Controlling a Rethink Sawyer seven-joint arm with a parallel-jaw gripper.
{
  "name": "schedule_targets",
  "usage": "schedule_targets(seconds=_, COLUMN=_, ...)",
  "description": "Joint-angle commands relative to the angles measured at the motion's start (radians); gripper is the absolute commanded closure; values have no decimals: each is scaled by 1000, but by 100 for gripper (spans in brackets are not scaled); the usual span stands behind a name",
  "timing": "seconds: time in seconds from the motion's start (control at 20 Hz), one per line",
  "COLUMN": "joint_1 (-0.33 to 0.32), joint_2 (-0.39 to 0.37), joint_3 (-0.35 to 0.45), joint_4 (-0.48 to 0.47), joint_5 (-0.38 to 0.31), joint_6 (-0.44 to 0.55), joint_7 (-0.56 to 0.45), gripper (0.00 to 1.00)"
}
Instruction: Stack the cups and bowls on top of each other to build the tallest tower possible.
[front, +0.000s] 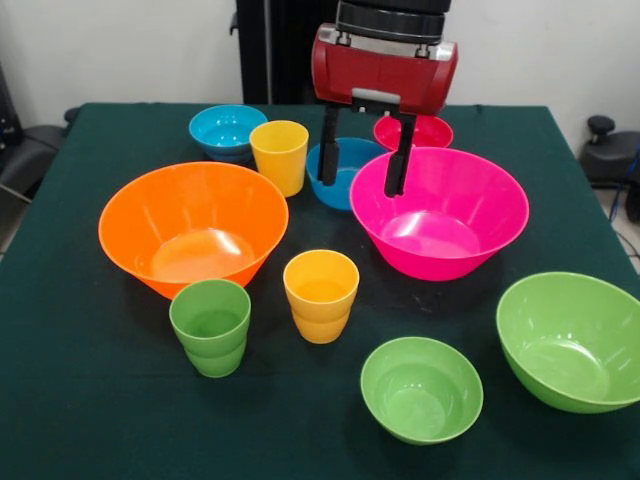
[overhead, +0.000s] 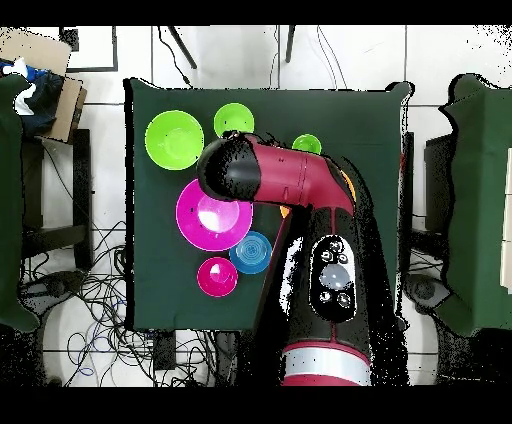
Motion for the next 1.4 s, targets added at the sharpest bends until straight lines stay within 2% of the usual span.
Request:
schedule_targets(seconds=0.05, joint_1=18, joint_2=56, joint_3=35, joint_4=-65, joint_5=-106, joint_6=-18, joint_7=-10, gripper=0)
schedule_targets(seconds=0.95, joint_1=51, joint_2=156, joint_3=4, joint_4=-195, joint_5=-112, joint_6=-69, joint_7=56, gripper=0)
schedule_targets(seconds=1.0, joint_1=51, joint_2=142, joint_3=0, joint_4=-166, joint_5=-115, joint_6=-90, joint_7=62, gripper=0)
schedule_targets(seconds=1.4, joint_1=58, joint_2=139, joint_3=-14, joint_4=-146, joint_5=-105, joint_6=-140, joint_7=69, gripper=0)
